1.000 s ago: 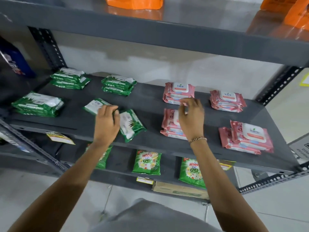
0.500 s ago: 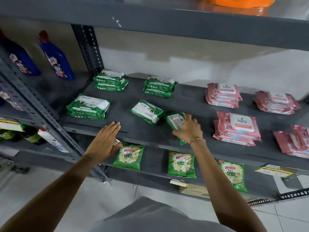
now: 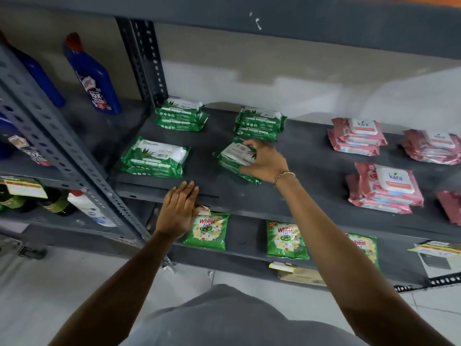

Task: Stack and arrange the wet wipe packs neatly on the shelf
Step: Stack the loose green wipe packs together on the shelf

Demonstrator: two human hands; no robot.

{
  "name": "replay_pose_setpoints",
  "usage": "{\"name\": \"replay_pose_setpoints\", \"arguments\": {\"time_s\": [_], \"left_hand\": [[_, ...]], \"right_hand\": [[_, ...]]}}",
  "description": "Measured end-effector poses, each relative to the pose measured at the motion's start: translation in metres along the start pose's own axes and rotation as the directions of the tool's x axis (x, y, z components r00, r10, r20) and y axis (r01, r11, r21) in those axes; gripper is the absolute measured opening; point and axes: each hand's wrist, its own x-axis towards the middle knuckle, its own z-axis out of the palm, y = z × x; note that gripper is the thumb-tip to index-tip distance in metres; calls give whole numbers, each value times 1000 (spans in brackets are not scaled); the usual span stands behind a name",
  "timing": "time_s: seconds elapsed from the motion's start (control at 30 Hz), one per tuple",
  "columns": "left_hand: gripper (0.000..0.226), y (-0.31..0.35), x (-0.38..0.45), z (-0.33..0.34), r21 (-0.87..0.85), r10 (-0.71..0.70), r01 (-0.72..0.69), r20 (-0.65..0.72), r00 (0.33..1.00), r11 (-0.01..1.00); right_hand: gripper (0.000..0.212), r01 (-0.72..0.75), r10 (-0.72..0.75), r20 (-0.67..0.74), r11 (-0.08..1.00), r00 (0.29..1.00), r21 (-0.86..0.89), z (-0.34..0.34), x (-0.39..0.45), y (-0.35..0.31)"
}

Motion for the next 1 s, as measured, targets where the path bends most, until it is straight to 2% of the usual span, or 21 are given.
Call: {"name": "replay_pose_setpoints", "arguments": {"time_s": [0.3, 0.37, 0.43, 0.47, 0.53, 0.6, 0.63, 0.67, 0.7, 0.73, 0.77, 0.83, 0.93, 1.0], "left_hand": [[53, -3, -2, 17, -33, 62, -68, -172, 983, 997], [53, 6, -2, 11, -124, -21, -6, -217, 976, 992], [48, 26, 6, -3, -276, -201, 138, -213, 956, 951], [43, 38, 15, -8, -334, -266, 193, -188, 945, 922], [40, 66, 36, -23, -421, -307, 246, -82, 948, 873], [47, 91, 63, -36, -576, -281, 334, 181, 942, 746], [50, 102, 76, -46, -656, -289, 434, 323, 901, 618], [54, 108, 89, -50, -706, -288, 560, 480, 829, 433], [60, 111, 101, -52, -714, -279, 651, 591, 757, 255], [69, 111, 110, -53, -698, -292, 701, 647, 705, 145], [78, 110, 115, -53, -690, -314, 715, 658, 684, 110], [86, 104, 120, -54, -677, -328, 720, 653, 683, 150], [72, 94, 131, -53, -652, -243, 733, 692, 680, 195], [60, 87, 139, -60, -634, -191, 725, 703, 685, 269]], "right_hand": [[73, 13, -24, 202, 998, 979, 59, -7, 8, 8], [72, -26, -17, 252, 986, 968, 167, -14, 10, 8], [74, -92, 26, 242, 960, 970, 265, -21, 14, 11], [75, -123, 55, 230, 949, 972, 291, -23, 17, 13], [73, -180, 114, 223, 937, 968, 300, -24, 21, 19], [67, -212, 153, 223, 939, 963, 269, -24, 24, 25], [64, -218, 162, 225, 942, 961, 254, -24, 25, 26], [61, -217, 163, 226, 945, 960, 244, -24, 23, 26], [57, -220, 164, 230, 945, 959, 242, -25, 21, 24], [54, -229, 169, 244, 942, 955, 245, -26, 19, 23], [52, -252, 185, 262, 935, 947, 252, -26, 16, 23], [62, -310, 232, 272, 906, 934, 289, -23, 11, 23], [90, -404, 331, 241, 824, 912, 397, -18, 2, 19], [104, -467, 384, 266, 756, 884, 460, -16, 0, 15]]}}
